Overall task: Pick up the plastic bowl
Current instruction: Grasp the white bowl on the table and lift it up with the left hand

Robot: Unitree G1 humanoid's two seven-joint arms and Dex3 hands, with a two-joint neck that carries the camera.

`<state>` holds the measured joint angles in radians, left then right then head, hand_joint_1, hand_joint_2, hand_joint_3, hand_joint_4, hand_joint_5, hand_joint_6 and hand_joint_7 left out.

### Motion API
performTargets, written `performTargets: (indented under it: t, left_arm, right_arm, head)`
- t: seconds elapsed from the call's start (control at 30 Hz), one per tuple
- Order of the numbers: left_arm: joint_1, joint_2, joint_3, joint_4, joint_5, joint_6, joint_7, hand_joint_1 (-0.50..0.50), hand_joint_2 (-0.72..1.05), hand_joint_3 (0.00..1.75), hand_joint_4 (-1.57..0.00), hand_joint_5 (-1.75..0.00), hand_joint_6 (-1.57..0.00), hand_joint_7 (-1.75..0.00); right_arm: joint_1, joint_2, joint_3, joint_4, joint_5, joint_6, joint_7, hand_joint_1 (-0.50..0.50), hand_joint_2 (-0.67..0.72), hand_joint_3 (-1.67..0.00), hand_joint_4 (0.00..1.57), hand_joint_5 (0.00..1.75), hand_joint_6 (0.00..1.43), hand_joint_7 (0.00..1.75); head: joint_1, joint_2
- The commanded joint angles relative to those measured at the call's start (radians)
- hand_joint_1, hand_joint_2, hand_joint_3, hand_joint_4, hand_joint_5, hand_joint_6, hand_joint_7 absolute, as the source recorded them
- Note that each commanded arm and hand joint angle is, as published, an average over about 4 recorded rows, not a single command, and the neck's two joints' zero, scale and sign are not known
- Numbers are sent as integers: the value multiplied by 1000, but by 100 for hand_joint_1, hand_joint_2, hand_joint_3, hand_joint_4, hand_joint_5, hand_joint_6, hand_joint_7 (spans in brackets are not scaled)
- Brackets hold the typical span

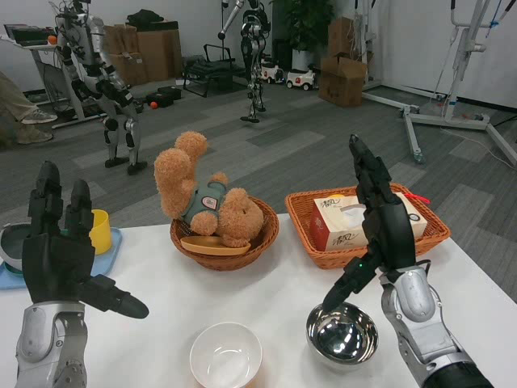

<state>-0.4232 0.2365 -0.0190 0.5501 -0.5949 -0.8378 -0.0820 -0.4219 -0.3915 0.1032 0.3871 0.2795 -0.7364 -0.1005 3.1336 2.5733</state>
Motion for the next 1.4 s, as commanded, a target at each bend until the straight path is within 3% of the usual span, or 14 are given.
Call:
performTargets:
  t: [0.03,0.37,0.6,0.67,0.87,1.0,1.17,1.4]
  left_arm:
    - [36,4,4,-2,32,-8,-9,-50,-64,0,0,0,0,0]
    - [105,41,-34,62,144,-3,-86,-50,-72,0,0,0,0,0]
    - [109,48,-154,235,244,-46,-124,-50,-72,0,0,0,0,0]
    - [94,45,-174,281,269,-51,-129,-50,-72,0,0,0,0,0]
    - [37,24,-227,418,317,-63,-137,-50,-68,0,0,0,0,0]
    - [-24,3,-239,539,392,-63,-139,-50,-72,0,0,0,0,0]
    - [-101,-32,-240,686,466,-43,-134,-50,-64,0,0,0,0,0]
    - [-155,-51,-292,756,480,0,-114,-50,-64,0,0,0,0,0]
  right_arm:
    - [4,-4,0,-2,14,-11,-1,-46,72,0,0,0,0,7]
    - [9,-5,0,20,25,-11,3,-46,72,0,0,0,0,7]
    - [9,-7,6,42,30,-11,5,-46,72,0,0,0,0,7]
    - [9,-7,10,43,33,-11,6,-46,72,0,0,0,0,7]
    - [9,-7,14,45,40,-11,8,-46,72,0,0,0,0,7]
    - [9,-5,19,47,43,-11,8,-46,72,0,0,0,0,7]
    - [9,0,24,57,46,-11,10,-46,72,0,0,0,0,7]
    - [9,4,38,66,50,-11,10,-46,72,0,0,0,0,7]
  head:
    - [0,-8]
    - [24,-127]
    - [41,-185]
    - [43,-211]
    - [36,-218]
    - [33,-224]
    - [19,-241]
    - [15,-250]
